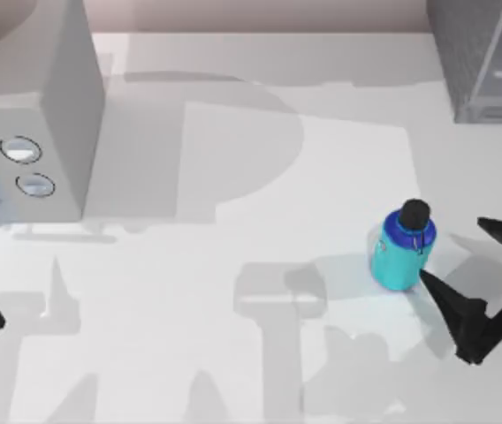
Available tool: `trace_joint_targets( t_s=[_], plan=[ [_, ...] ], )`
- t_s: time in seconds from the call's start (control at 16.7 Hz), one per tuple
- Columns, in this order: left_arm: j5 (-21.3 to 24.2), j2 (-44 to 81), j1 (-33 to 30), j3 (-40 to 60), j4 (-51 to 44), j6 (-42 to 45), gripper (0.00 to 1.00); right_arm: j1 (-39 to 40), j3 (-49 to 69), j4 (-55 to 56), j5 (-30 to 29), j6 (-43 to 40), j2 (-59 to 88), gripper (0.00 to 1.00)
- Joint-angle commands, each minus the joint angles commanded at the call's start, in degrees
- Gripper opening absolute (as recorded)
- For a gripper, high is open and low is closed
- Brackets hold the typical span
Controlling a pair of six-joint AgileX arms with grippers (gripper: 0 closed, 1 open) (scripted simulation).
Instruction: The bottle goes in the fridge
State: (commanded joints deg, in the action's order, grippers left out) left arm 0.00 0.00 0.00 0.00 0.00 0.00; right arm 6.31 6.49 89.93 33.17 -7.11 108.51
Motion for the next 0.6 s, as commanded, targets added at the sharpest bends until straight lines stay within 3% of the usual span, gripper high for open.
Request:
trace_joint_targets(
  t_s=[0.24,0.6],
  plan=[
    [0.0,0.0,0.0,0.0,0.0,0.0,1.0,0.43,0.24,5.97,2.24,-0.49,7.59,1.0],
    [0.0,0.0,0.0,0.0,0.0,0.0,1.0,0.48,0.28,6.58,2.47,-0.54,8.39,1.0]
  ],
)
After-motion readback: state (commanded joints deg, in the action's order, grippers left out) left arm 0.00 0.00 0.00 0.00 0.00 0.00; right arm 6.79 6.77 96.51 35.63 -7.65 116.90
